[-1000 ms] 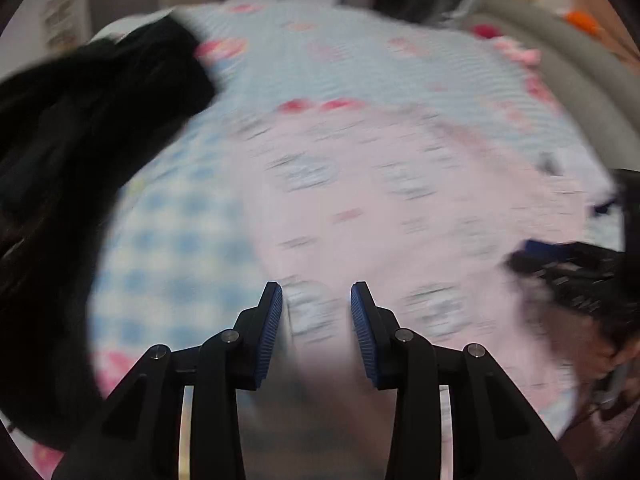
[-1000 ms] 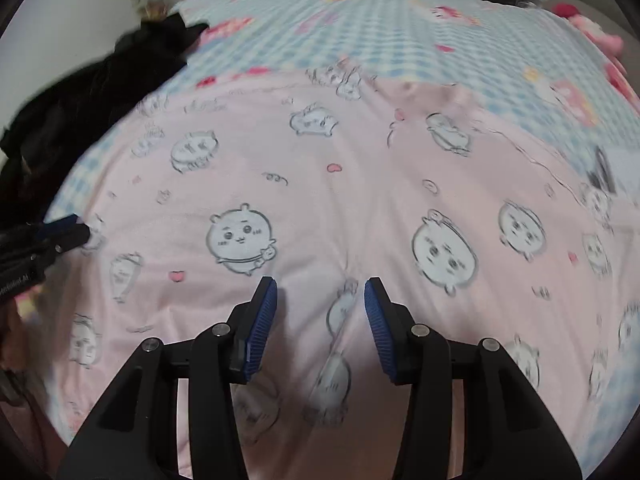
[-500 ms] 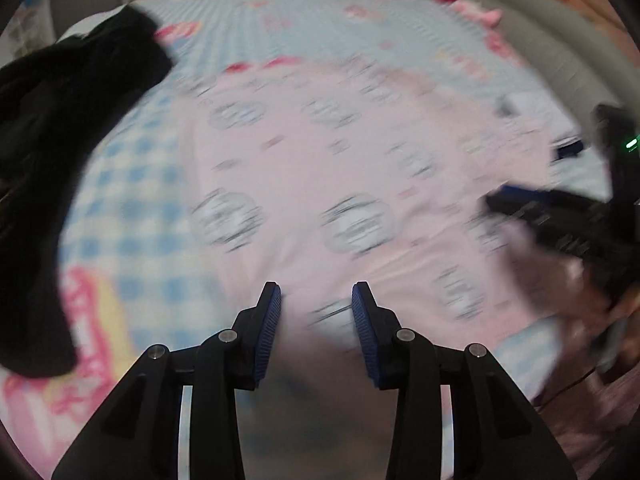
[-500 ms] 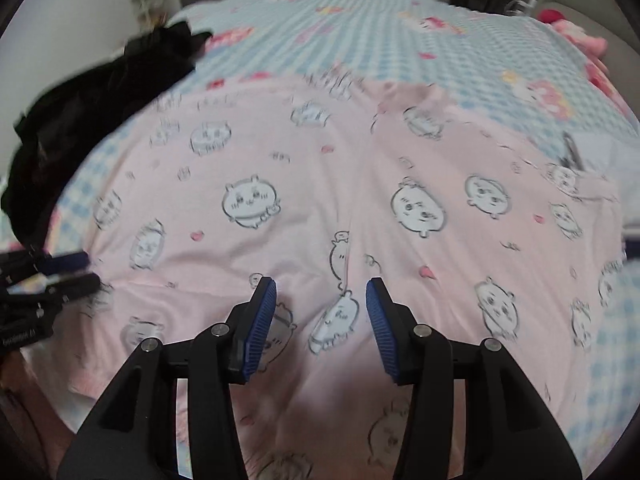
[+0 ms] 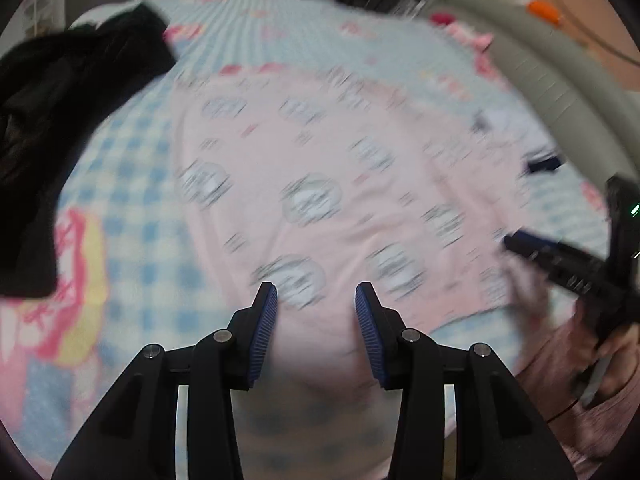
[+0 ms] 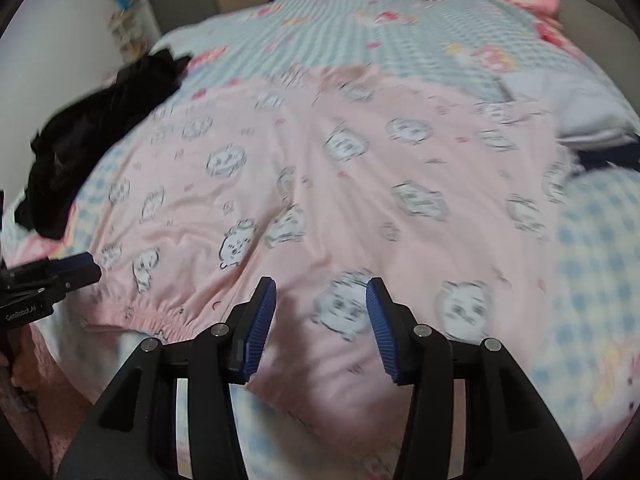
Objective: Fold clothes
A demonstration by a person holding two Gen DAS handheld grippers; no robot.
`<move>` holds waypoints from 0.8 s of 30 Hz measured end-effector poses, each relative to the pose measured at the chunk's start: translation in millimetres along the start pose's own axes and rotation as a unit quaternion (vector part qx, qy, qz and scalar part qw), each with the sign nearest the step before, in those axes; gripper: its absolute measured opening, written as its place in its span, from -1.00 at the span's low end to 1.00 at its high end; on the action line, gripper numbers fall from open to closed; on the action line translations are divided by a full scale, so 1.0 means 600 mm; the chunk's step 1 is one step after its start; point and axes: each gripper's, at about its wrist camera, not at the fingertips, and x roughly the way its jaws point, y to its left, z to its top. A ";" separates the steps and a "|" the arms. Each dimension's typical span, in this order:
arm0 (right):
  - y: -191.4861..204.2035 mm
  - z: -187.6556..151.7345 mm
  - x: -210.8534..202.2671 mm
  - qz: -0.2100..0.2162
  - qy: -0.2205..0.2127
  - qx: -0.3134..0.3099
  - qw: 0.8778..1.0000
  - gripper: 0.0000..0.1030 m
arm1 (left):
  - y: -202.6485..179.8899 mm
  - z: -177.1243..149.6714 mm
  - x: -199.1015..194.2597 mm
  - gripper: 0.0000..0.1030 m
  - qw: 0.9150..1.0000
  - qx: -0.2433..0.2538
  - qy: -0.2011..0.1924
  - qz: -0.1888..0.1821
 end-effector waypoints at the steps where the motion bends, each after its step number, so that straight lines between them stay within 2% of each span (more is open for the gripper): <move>1: -0.002 -0.005 -0.004 -0.009 -0.005 0.003 1.000 -0.06 | -0.006 -0.003 0.006 -0.09 1.000 0.006 0.003 0.000; 4: -0.010 -0.024 0.012 -0.054 0.010 0.004 0.999 -0.06 | -0.014 -0.024 0.036 -0.05 0.999 0.021 0.041 0.018; 5: -0.017 -0.033 0.016 -0.061 0.013 0.006 0.998 -0.06 | -0.010 -0.037 0.046 -0.06 0.997 0.018 0.062 0.031; 6: -0.025 -0.043 0.013 -0.058 0.010 0.011 0.998 -0.07 | -0.003 -0.043 0.045 -0.06 0.997 0.010 0.067 0.030; 9: -0.050 -0.065 -0.004 -0.053 0.005 0.023 0.998 -0.07 | 0.017 -0.056 0.025 -0.06 0.998 -0.016 0.056 0.011; 11: -0.064 -0.075 -0.022 -0.064 0.004 0.024 0.998 -0.07 | 0.027 -0.063 0.008 -0.06 0.998 -0.032 0.045 0.000; 15: -0.104 -0.090 -0.051 -0.052 -0.004 0.058 0.997 -0.04 | 0.017 -0.074 -0.013 -0.05 0.998 -0.054 0.001 -0.008; 17: -0.122 -0.093 -0.053 -0.051 0.002 0.077 0.996 -0.04 | -0.003 -0.066 -0.014 -0.05 0.999 -0.046 -0.014 0.014; 20: -0.128 -0.091 -0.042 -0.067 0.018 0.078 0.995 -0.03 | -0.024 -0.050 -0.011 -0.05 0.998 -0.031 -0.010 0.056; 23: -0.123 -0.094 -0.038 -0.074 0.025 0.078 0.994 -0.03 | -0.008 -0.052 0.013 -0.06 0.994 -0.056 0.035 0.090; 24: -0.122 -0.097 -0.038 -0.075 0.025 0.075 0.994 -0.03 | -0.002 -0.060 0.014 -0.06 0.993 -0.063 0.038 0.090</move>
